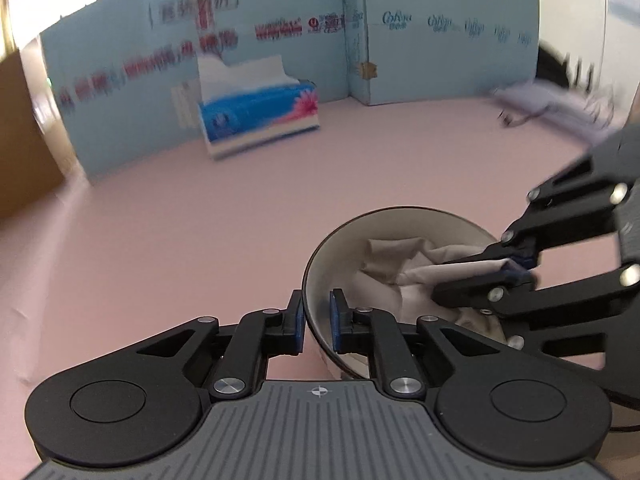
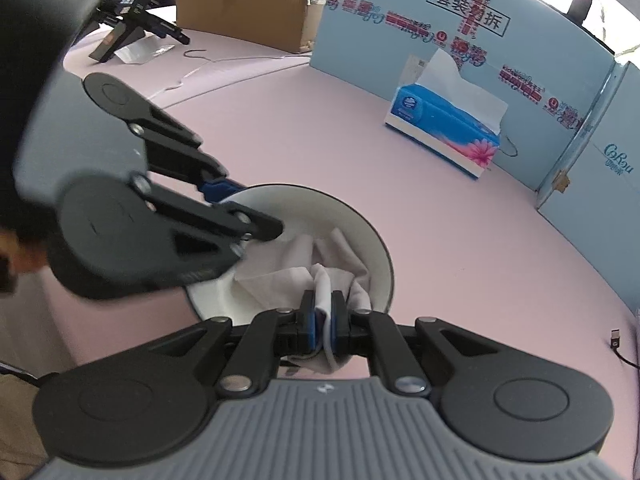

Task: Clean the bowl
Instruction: 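Rub the cloth around the bowl wall with the right gripper while the left gripper holds the rim, then sweep the cloth along the bowl bottom with the right gripper while the left gripper steadies the rim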

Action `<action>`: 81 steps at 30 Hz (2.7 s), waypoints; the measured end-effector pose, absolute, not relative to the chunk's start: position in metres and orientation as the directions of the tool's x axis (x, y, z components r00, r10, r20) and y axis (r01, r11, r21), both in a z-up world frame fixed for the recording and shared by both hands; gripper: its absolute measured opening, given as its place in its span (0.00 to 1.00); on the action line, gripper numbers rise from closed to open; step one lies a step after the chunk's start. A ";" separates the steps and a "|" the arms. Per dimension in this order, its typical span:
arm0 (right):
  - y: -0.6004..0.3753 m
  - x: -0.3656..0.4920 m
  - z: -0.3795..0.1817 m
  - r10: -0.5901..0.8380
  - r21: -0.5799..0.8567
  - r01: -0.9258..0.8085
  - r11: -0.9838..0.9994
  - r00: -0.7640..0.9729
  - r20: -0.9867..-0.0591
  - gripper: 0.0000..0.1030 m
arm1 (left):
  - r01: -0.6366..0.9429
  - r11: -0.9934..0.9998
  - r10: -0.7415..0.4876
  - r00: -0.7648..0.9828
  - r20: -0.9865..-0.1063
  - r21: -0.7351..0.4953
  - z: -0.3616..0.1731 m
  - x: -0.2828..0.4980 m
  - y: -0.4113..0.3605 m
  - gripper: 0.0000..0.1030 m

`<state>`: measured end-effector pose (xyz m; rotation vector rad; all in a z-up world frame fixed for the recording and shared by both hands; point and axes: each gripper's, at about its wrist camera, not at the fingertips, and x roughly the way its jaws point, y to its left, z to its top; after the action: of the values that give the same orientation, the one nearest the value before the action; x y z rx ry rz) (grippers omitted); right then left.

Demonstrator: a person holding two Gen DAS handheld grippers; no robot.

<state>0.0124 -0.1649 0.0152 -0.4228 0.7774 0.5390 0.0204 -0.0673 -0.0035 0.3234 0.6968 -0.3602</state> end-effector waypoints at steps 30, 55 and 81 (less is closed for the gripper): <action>-0.164 0.015 0.010 0.300 -0.142 -0.647 0.749 0.522 -0.799 0.07 | 0.475 0.869 -0.297 0.724 -0.623 0.138 0.016 0.011 -0.056 0.10; -0.167 0.028 0.016 0.247 -0.252 -0.649 0.718 0.576 -0.780 0.06 | 0.487 0.870 -0.338 0.700 -0.630 0.074 0.009 0.019 -0.045 0.11; -0.170 0.004 0.022 0.414 -0.089 -0.691 0.717 0.525 -0.743 0.06 | 0.414 0.909 -0.285 0.691 -0.664 0.040 0.008 0.007 -0.038 0.13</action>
<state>0.0039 -0.1704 0.0220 -0.4008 0.7655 0.6824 0.0071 -0.0381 0.0080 0.1928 0.7072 -0.3934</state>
